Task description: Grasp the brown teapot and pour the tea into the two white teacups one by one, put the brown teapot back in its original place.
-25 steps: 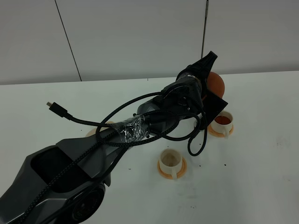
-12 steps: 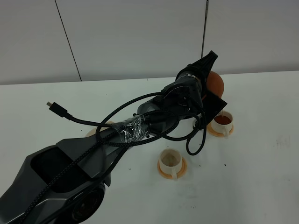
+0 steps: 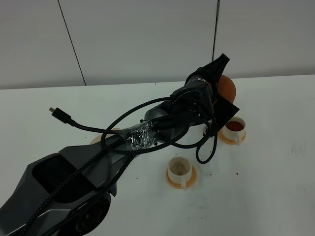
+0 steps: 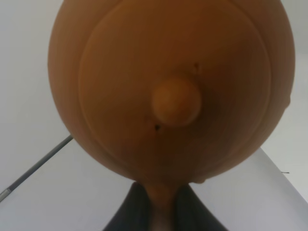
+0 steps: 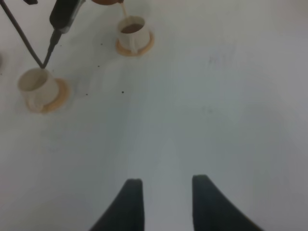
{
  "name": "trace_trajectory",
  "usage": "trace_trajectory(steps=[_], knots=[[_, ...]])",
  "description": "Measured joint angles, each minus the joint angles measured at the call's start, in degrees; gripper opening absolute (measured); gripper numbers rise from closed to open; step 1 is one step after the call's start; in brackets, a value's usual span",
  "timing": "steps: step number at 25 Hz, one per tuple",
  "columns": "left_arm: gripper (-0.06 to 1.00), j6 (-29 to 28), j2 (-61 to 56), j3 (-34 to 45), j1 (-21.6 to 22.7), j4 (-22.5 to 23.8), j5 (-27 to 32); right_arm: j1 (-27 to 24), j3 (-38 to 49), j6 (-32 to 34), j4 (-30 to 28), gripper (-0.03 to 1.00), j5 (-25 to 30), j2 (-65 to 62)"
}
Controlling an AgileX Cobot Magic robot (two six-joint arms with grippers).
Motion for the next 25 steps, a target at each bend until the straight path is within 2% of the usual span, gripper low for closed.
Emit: trace_trajectory(steps=[10,19,25], knots=[[0.17,0.0,0.0,0.0,0.0,-1.5,0.9,0.0,0.0,0.0,0.0,0.24,0.0,0.0],[0.17,-0.3,0.0,0.0,0.0,-6.5,3.3,0.0,0.0,0.0,0.0,0.24,0.0,0.0],[0.17,-3.4,0.0,0.0,0.0,-8.8,5.2,0.0,0.0,0.0,0.0,0.24,0.0,0.0]])
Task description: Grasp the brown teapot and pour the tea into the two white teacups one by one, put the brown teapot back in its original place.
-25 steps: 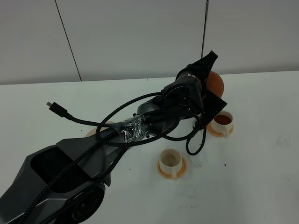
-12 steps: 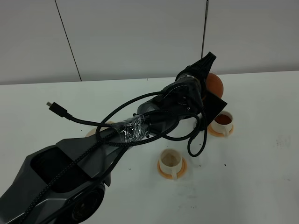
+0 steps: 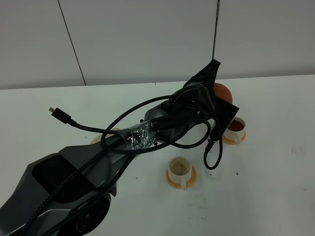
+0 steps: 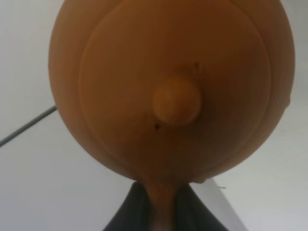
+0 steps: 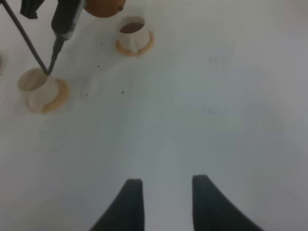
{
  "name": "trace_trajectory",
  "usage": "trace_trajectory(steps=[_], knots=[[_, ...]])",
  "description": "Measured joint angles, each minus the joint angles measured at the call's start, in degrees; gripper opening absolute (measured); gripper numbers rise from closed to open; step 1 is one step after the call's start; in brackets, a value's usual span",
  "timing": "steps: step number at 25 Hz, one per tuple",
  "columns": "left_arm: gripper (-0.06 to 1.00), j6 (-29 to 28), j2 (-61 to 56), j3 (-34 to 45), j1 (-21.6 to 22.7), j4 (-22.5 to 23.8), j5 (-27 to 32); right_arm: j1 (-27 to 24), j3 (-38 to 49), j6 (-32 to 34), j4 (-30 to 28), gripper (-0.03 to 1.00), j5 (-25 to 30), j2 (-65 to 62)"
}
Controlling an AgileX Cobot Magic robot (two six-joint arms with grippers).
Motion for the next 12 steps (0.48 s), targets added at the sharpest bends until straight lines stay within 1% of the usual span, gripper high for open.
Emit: trace_trajectory(steps=[5,9,12], knots=[[0.17,-5.7,0.0,0.0,0.0,-0.1,0.9,0.0,0.0,0.0,0.0,0.24,0.0,0.0],[0.17,-10.7,-0.3,0.0,0.0,-0.6,4.0,0.0,0.0,0.0,0.0,0.24,0.0,0.0],[0.17,-12.2,-1.4,0.0,0.0,-3.0,6.4,0.0,0.0,0.0,0.0,0.24,0.0,0.0]])
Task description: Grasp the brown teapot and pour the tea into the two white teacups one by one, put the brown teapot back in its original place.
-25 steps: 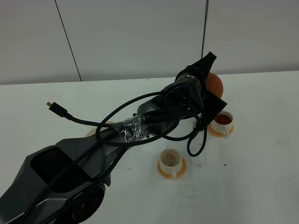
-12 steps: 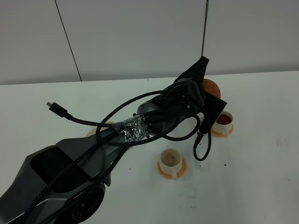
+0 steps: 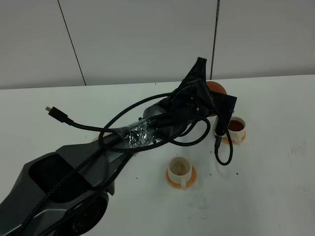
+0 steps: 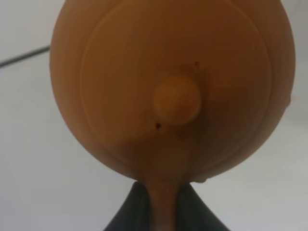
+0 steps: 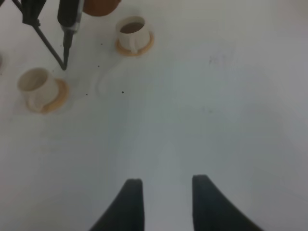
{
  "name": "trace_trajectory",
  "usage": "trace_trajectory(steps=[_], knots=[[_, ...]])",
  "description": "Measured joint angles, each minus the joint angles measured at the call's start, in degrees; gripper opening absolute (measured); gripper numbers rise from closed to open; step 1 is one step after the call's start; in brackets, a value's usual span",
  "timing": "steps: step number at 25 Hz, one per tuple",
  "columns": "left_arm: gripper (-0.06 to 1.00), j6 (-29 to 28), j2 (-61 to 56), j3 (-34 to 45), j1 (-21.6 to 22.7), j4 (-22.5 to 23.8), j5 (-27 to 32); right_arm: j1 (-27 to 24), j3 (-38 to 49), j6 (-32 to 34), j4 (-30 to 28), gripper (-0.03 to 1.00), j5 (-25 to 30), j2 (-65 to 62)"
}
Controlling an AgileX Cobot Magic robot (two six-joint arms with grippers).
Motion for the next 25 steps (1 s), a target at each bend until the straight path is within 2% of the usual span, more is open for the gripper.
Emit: trace_trajectory(steps=[3,10,16,25], knots=[[0.17,-0.3,-1.6,0.0,0.1,-2.5,2.2,0.0,0.0,0.0,0.0,0.24,0.0,0.0],[0.17,-0.5,-2.7,0.0,1.6,-12.7,7.4,0.0,0.0,0.0,0.0,0.24,0.0,0.0],[0.17,-0.5,-3.2,0.0,3.8,-18.6,12.2,0.0,0.0,0.0,0.0,0.24,0.0,0.0],[0.17,0.7,-3.2,0.0,7.6,-29.6,14.5,0.0,0.0,0.0,0.0,0.24,0.0,0.0]])
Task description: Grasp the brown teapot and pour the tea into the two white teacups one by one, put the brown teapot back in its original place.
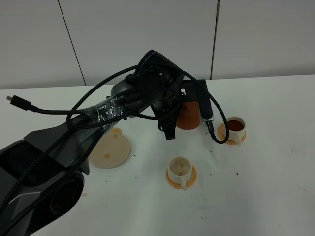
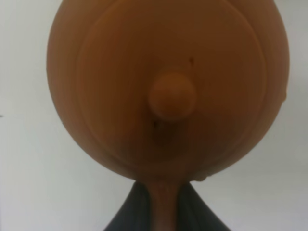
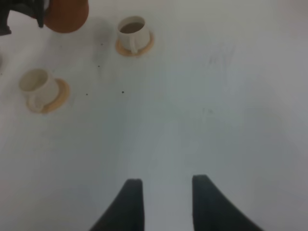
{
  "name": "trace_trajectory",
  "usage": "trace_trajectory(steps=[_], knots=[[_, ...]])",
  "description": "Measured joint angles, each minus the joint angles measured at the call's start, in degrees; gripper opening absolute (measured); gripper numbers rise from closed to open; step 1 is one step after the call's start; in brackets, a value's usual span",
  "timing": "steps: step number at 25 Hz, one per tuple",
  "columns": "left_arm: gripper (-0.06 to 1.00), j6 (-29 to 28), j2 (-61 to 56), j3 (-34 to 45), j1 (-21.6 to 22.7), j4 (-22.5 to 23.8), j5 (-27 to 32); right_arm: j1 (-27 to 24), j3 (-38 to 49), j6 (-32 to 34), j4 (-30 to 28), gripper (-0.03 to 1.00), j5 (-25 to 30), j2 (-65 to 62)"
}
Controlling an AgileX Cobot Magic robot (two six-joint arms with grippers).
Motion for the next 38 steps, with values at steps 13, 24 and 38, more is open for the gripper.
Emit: trace_trajectory(steps=[13,24,38], knots=[[0.17,1.7,0.0,0.0,1.0,-6.6,1.6,0.0,0.0,0.0,0.0,0.24,0.0,0.0],[0.17,3.0,0.0,-1.1,0.3,-4.4,3.8,0.0,0.0,0.0,0.0,0.24,0.0,0.0],[0.17,3.3,0.0,-1.1,0.3,-4.4,5.6,0.0,0.0,0.0,0.0,0.24,0.0,0.0]])
